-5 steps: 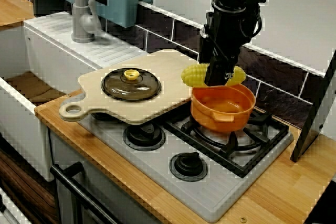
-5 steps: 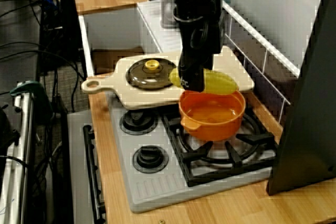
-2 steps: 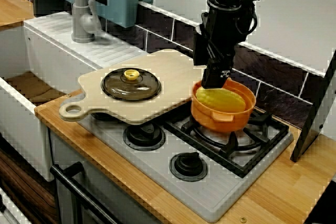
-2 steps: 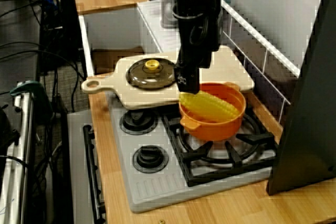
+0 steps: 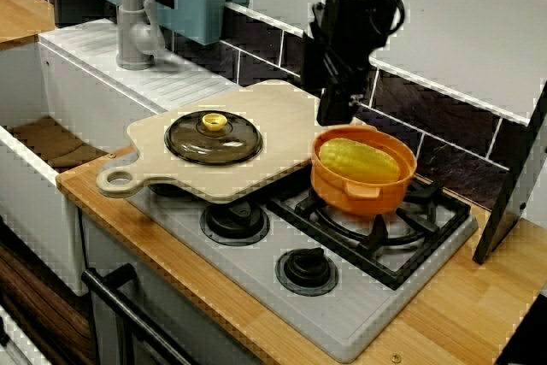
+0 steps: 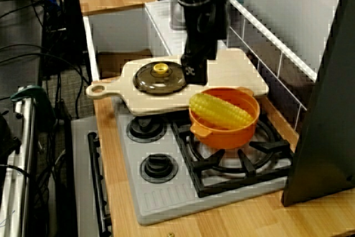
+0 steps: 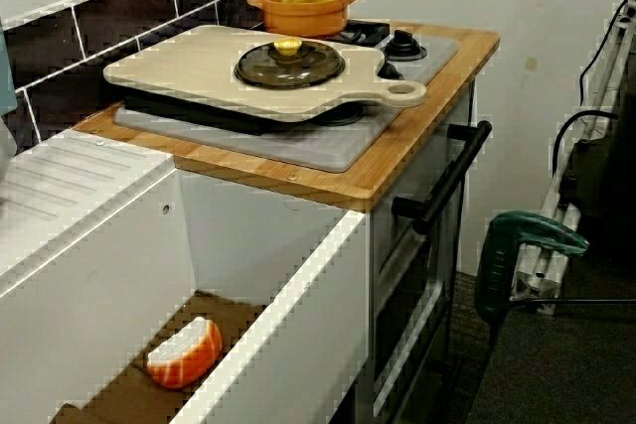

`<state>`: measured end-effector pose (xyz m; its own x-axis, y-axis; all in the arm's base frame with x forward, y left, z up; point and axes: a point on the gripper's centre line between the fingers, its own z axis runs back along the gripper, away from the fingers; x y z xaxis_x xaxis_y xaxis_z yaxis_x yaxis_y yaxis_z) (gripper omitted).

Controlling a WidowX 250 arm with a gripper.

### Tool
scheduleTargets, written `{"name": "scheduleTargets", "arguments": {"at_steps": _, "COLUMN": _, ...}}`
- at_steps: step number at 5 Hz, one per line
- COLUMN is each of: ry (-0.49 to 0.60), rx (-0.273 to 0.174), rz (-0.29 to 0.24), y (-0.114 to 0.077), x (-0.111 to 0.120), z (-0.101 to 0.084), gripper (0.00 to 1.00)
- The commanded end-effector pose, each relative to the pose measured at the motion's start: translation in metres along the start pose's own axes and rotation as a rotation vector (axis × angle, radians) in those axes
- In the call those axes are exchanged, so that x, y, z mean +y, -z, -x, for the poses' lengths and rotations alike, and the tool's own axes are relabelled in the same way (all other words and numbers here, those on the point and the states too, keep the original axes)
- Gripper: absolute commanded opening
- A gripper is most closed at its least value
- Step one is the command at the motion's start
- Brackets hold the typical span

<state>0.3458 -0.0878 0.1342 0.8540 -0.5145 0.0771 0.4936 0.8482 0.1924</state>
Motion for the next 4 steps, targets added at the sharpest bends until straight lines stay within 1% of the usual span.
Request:
{"name": "scheduleTargets", "arguments": {"at_steps": 1, "ry": -0.151, "rx": -0.052, "rz": -0.042, "y": -0.022, "x": 0.016, "z": 0.021, "gripper": 1.0}}
{"name": "scheduleTargets", "arguments": {"at_steps": 2, "ry": -0.229, "rx": -0.044, "rz": -0.029, "y": -0.018, "x": 0.022, "z": 0.034, "gripper": 1.0}}
{"name": "scheduleTargets", "arguments": {"at_steps": 3, "ry": -0.308, "rx": -0.016, "rz": -0.037, "y": -0.014, "x": 0.028, "z": 0.047, "gripper": 1.0}}
{"name": "scheduleTargets", "arguments": {"at_steps": 4, "ry": -0.369, "rx": 0.001, "rz": -0.055, "y": -0.009, "x": 0.037, "z": 0.059, "gripper": 1.0}}
